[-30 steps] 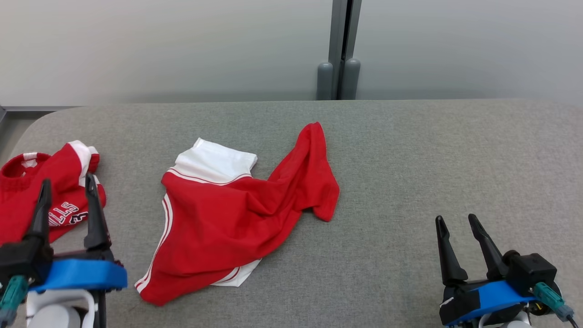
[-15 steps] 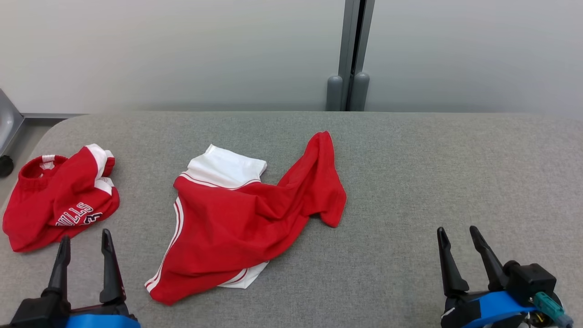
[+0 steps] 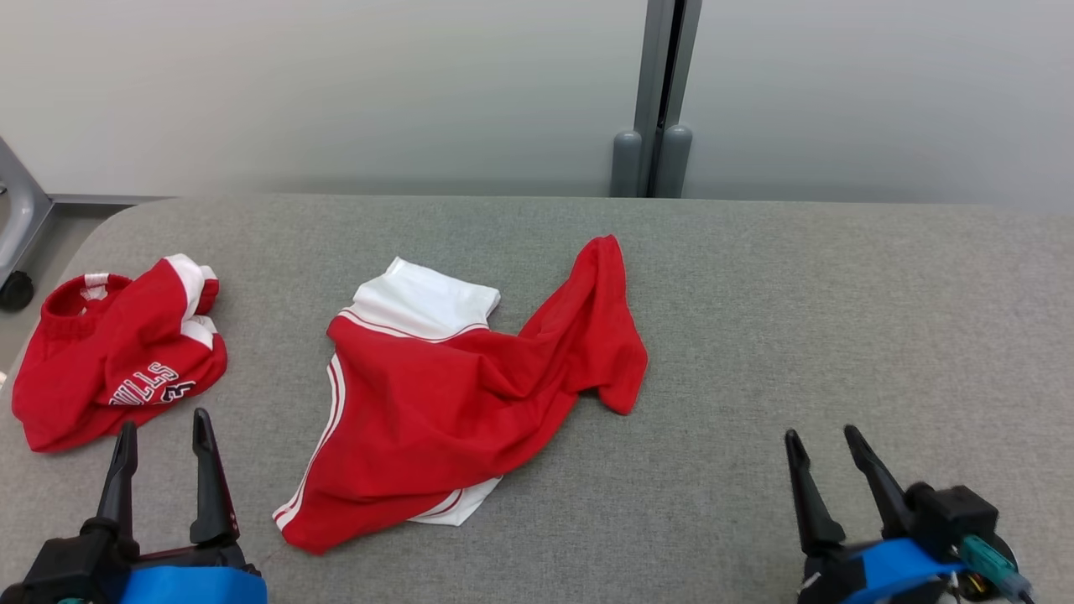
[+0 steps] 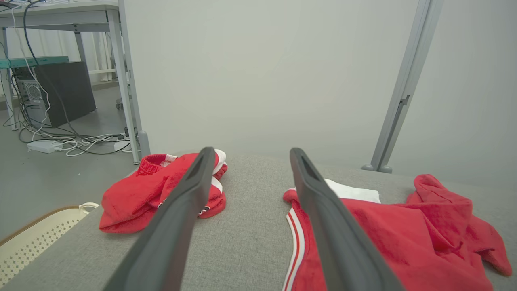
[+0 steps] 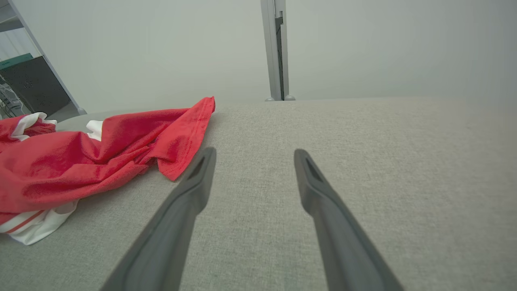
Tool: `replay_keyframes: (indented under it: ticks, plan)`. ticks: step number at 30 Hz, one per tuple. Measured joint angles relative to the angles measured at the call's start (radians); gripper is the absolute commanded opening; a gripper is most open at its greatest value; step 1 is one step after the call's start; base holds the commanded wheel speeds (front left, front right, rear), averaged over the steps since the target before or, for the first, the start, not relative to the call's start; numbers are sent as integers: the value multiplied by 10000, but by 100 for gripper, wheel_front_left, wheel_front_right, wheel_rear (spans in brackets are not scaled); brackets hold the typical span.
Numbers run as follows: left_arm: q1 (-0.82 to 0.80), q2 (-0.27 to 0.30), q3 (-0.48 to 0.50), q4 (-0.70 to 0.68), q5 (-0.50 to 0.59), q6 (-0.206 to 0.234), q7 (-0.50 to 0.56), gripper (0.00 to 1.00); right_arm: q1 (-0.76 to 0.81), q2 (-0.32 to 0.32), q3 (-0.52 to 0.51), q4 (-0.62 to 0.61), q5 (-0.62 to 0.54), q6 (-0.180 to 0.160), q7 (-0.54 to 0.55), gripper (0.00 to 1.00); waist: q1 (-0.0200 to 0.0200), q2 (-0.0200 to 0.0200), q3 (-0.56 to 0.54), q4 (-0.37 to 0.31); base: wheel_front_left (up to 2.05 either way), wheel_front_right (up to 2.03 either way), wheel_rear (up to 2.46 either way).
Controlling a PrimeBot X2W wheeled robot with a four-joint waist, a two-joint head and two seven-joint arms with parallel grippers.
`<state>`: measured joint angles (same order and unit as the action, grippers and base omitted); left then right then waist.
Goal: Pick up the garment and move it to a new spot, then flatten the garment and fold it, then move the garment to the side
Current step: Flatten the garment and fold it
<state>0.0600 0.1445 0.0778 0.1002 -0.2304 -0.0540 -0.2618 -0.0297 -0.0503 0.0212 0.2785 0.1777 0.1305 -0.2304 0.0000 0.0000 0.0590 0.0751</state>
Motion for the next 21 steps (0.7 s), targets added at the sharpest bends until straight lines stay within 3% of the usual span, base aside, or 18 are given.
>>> replay_keyframes:
  ticks: [9,21]
  plan:
    - [-630,-387,94,169,368,-368,0,100,-2593,-499,1889,1118,-40,2,403,100,1,0,367,376,0,0,0]
    - [-1622,-757,-267,458,585,-627,0,100,-5836,-711,2803,5597,140,2,441,100,2,1,1054,1441,0,0,0]
